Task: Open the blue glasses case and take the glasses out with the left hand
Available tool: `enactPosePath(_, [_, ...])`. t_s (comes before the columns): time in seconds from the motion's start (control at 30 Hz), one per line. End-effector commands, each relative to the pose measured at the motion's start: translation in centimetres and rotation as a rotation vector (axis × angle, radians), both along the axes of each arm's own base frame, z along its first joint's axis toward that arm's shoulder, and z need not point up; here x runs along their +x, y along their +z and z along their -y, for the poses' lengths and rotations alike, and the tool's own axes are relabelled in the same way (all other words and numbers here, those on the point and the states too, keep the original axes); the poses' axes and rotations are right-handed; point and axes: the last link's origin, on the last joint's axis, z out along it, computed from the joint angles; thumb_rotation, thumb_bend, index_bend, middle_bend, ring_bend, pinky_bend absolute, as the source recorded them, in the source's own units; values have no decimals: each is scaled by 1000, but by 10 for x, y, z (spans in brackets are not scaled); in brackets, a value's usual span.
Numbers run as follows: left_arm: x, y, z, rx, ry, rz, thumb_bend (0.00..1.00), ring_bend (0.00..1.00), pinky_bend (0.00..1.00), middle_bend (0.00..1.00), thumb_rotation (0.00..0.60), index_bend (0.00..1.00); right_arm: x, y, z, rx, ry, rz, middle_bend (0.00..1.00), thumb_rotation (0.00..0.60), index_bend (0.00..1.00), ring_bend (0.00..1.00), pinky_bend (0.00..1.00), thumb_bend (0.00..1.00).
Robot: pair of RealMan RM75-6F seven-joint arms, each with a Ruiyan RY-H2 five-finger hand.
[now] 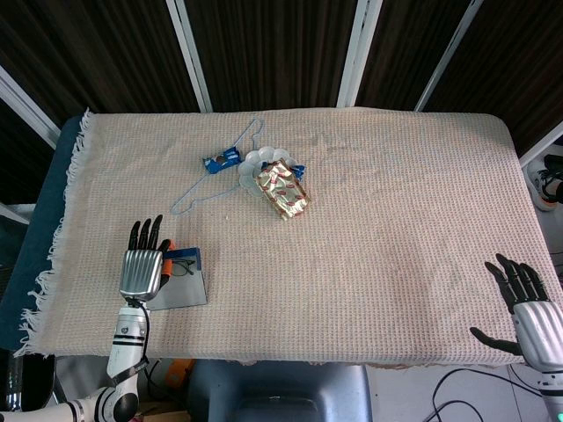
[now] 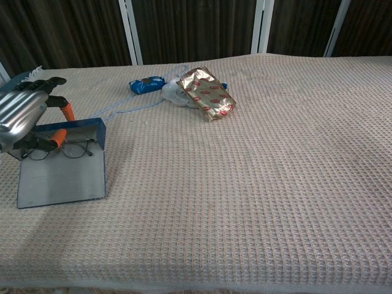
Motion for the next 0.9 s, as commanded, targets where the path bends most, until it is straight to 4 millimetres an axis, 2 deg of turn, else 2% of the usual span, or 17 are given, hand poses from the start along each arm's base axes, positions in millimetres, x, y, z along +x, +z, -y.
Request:
enactPosePath(0.03, [-1, -1, -4, 6, 8, -4, 444, 0, 0, 5, 600, 497, 0, 0, 0, -1, 0, 1, 0, 600, 0, 0, 0, 134])
enactPosePath(0.63, [-8, -3, -23, 49, 33, -14, 443, 0, 0, 5, 600, 493, -1, 2, -1, -6, 0, 6, 0, 600, 0, 0, 0, 134])
enactPosePath(0.9, [-4, -8, -47, 47, 52, -18, 443, 0, 0, 4, 600, 484, -1, 3, -1, -11, -2, 7, 0, 600, 0, 0, 0, 134])
